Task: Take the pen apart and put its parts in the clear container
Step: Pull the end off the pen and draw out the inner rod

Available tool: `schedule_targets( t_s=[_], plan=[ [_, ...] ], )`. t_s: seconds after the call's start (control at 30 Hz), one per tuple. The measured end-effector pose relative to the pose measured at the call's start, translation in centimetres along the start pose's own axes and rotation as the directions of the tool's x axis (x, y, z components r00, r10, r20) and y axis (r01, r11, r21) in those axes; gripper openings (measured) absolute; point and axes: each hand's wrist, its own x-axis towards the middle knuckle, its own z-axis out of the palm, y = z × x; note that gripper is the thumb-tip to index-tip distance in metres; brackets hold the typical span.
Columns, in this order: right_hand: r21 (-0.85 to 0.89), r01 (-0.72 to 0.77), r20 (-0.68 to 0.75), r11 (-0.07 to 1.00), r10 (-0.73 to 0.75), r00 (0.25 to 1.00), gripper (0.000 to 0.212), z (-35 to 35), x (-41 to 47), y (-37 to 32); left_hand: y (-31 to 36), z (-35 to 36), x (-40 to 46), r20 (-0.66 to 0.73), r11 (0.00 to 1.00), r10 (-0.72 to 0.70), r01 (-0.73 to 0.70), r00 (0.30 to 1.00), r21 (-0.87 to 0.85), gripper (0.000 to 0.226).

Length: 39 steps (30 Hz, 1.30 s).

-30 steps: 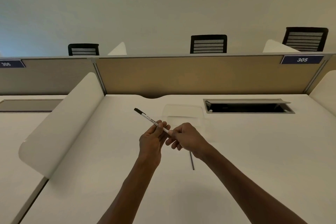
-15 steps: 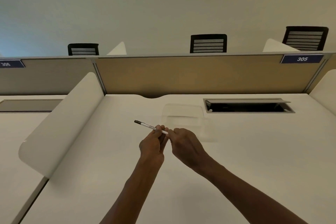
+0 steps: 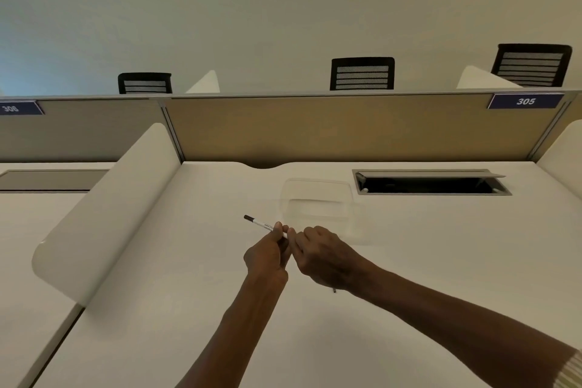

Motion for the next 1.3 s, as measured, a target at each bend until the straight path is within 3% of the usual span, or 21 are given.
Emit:
schedule_targets(
  t_s=[0.17, 0.23, 0.37, 0.5, 0.67, 0.77, 0.93, 1.1, 1.3],
  plan=[
    [0.108, -0.084, -0.063, 0.991, 0.091, 0.994, 0.028, 0.3, 0.7, -0.1, 0.8, -0.4, 0.5, 0.081, 1.000, 0.000, 0.002, 0.997, -0.030, 0.008],
    [0.201, -0.167, -0.057, 0.965, 0.182, 0.982, 0.035, 0.2, 1.0, -0.3, 1.1, -0.5, 0.7, 0.124, 0.999, 0.016, -0.010, 0.992, -0.051, 0.010],
    [0.454, -0.391, -0.023, 0.800, 0.450, 0.893, 0.035, -0.7, 2.0, -1.1, 1.4, -0.5, 1.0, 0.188, 0.995, 0.048, -0.029, 0.981, -0.100, 0.014],
    [0.744, -0.563, 0.235, 0.361, 0.647, 0.726, 0.037, -1.7, 2.6, -1.4, 1.4, -0.7, 1.2, 0.221, 0.991, 0.065, -0.037, 0.973, -0.126, 0.017],
    [0.702, -0.671, 0.629, -0.237, 0.648, 0.429, 0.035, -2.4, 2.0, -0.8, 1.3, -1.0, 1.0, 0.229, 0.984, 0.088, -0.050, 0.969, -0.168, 0.015],
    [0.672, -0.602, 0.711, -0.431, 0.604, 0.361, 0.037, -2.6, 1.5, -0.8, 1.1, -1.2, 0.8, 0.237, 0.983, 0.093, -0.052, 0.967, -0.177, 0.016],
    [0.700, -0.513, 0.699, -0.496, 0.622, 0.353, 0.028, -3.0, 1.0, -0.9, 0.4, -1.2, 0.3, 0.230, 0.982, 0.101, -0.060, 0.968, -0.177, 0.014],
    [0.758, -0.495, 0.627, -0.425, 0.683, 0.374, 0.010, -3.1, 0.5, -0.9, 0.1, -1.4, -0.2, 0.203, 0.979, 0.086, -0.045, 0.975, -0.201, 0.013],
    [0.794, -0.478, 0.573, -0.374, 0.723, 0.386, 0.012, -2.9, 0.2, -1.1, 0.0, -1.3, -0.6, 0.177, 0.975, 0.080, -0.041, 0.981, -0.217, 0.012]
  ],
)
